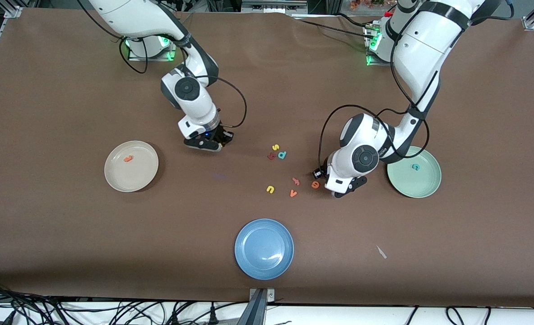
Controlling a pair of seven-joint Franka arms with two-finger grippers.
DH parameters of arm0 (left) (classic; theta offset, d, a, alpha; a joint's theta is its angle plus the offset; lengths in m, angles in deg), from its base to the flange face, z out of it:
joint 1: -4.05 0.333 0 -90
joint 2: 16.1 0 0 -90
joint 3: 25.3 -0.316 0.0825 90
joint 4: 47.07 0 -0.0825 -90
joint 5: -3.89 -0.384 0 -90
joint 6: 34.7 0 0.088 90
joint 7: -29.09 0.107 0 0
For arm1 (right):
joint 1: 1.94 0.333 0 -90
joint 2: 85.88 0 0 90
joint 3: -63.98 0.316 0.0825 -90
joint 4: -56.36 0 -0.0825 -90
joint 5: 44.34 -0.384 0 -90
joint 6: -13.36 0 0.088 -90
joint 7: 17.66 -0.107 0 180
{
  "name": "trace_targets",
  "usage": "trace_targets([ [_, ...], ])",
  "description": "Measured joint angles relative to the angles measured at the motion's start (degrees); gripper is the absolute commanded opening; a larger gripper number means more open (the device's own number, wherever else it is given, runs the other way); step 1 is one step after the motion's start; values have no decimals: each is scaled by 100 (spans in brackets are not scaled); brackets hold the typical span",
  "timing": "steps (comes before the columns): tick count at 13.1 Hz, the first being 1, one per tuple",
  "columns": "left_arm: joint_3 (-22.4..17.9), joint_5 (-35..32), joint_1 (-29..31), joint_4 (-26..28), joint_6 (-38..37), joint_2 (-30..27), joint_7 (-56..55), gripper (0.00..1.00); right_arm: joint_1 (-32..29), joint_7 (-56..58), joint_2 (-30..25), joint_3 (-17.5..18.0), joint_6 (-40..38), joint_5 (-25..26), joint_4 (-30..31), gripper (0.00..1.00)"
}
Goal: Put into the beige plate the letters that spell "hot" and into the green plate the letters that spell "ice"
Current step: 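Carry the yellow 4 to the cream plate with the right gripper, then grasp the red i with the left gripper while the right gripper reaches blue o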
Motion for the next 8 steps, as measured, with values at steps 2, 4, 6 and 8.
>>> trace_targets([
  [2, -3, 0, 3, 0, 0, -1, 0, 35, -415, 759, -350, -17, -736, 24, -51, 0],
  [4, -6, 0, 5, 0, 0, -5, 0, 31, -888, 1684, -763, -25, -1394, 27, -64, 0],
  [6, -7, 0, 6, 0, -1, -7, -1, 27, -1398, 2573, -1040, -36, -1777, 28, -56, 0],
  [8, -8, 0, 7, -1, -4, -8, -2, 22, -1947, 3507, -1111, -54, -1870, 28, -26, 0],
])
